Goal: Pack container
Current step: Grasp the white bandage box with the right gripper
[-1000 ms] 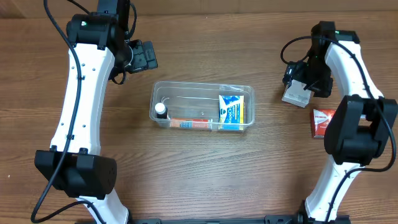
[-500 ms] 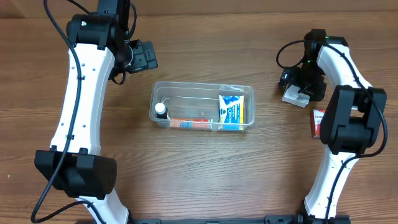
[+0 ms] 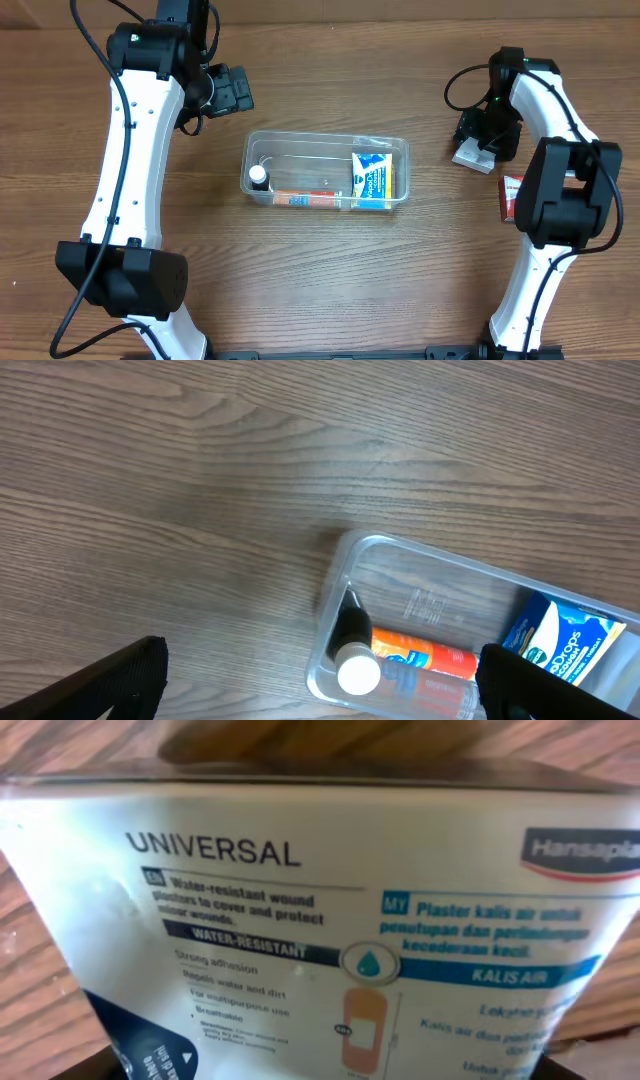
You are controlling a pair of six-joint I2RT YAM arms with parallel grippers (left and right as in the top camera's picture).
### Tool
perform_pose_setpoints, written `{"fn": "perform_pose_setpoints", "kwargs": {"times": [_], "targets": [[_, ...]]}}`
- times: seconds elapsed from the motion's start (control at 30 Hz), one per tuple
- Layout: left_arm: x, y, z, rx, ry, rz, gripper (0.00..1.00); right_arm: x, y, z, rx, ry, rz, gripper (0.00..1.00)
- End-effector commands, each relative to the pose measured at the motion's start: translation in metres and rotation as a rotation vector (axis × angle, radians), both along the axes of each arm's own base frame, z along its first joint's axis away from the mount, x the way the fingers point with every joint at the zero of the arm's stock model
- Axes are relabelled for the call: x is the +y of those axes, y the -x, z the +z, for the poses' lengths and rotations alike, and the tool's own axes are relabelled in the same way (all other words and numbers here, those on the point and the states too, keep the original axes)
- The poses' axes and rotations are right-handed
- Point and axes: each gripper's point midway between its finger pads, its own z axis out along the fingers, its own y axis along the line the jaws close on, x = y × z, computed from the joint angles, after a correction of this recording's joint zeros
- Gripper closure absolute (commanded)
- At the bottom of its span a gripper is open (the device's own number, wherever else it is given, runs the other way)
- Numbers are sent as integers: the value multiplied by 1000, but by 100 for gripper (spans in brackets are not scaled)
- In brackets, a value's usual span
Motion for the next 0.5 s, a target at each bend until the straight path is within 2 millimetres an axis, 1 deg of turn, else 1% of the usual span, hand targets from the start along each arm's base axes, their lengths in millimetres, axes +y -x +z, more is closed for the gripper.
{"fn": "perform_pose_setpoints", "kwargs": {"times": [0.0, 0.07, 0.1, 0.17, 0.2, 0.23, 0.27, 0.33, 0.4, 0.47], "targets": [[0, 1, 21, -56, 0, -5, 0, -3, -9, 64, -139, 20, 1, 24], [0, 1, 21, -56, 0, -5, 0, 3, -1, 100, -184, 22, 13, 24], [0, 1, 21, -57, 0, -5, 0, 9, 3, 112, -203, 14, 23, 23], [0, 1, 21, -57, 0, -5, 0, 32, 13, 147, -263, -25, 86, 24], [0, 1, 21, -57, 0, -5, 0, 43, 19, 160, -284, -36, 110, 23], [0, 1, 21, -57, 0, -5, 0, 59, 26, 173, -303, -46, 148, 23], [0, 1, 21, -57, 0, -5, 0, 76, 34, 182, -309, -53, 185, 23], [0, 1, 21, -56, 0, -5, 0, 103, 44, 187, -299, -68, 223, 22], [0, 1, 21, -57, 0, -5, 0, 141, 55, 183, -277, -85, 280, 22], [0, 2, 21, -56, -1, -6, 0, 173, 61, 178, -282, -101, 334, 22]]}}
